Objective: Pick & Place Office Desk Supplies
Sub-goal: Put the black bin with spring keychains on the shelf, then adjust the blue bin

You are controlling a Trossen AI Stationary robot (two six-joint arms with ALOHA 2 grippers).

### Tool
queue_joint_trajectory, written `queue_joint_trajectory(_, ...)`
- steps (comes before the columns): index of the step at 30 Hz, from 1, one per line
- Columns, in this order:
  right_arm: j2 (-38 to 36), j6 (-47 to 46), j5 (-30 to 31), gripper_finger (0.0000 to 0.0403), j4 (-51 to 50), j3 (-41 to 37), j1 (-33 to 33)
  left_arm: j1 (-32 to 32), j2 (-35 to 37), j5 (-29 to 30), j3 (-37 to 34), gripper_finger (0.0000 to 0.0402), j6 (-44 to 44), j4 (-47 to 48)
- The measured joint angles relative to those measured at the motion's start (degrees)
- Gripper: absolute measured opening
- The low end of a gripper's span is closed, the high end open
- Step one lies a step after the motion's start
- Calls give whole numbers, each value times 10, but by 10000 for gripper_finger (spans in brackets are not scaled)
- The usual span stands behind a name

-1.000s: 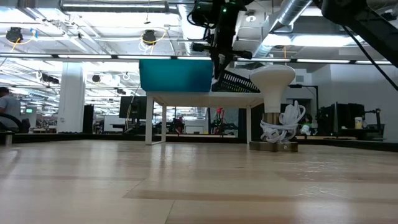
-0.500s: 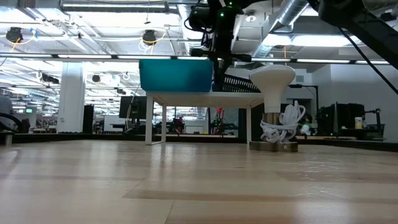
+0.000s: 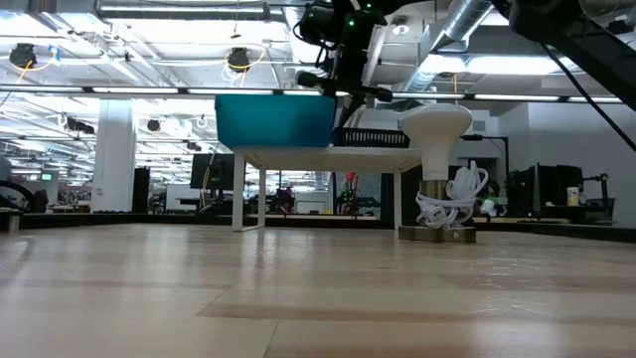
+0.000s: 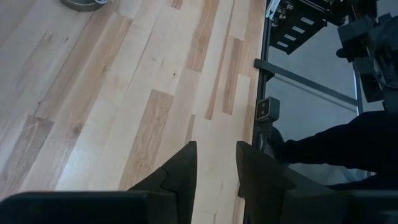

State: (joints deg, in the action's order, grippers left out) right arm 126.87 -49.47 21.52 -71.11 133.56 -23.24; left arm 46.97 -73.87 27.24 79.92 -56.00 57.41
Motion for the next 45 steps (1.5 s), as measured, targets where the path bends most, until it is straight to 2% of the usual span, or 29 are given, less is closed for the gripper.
queue_joint_trajectory(16, -17, 16, 42, 67, -9, 12, 8, 0, 0, 2, 0, 106, 1, 2)
queue_joint_trajectory(26, -35, 44, 37, 68, 112, 13, 40, 0, 0, 2, 0, 106, 3, 2)
queue_joint_trajectory(30, -35, 40, 40, 66, 117, 13, 56, 0, 0, 1, 0, 106, 2, 1)
queue_joint_trajectory(33, -39, 36, 52, 63, 59, 13, 53, 0, 0, 1, 0, 106, 1, 0)
queue_joint_trajectory(39, -61, 31, 142, 59, -98, 13, 40, 0, 0, 1, 0, 106, 1, 0)
queue_joint_trajectory(45, -84, 19, 142, 58, -144, 13, -12, -1, 0, 1, 0, 106, 1, 0)
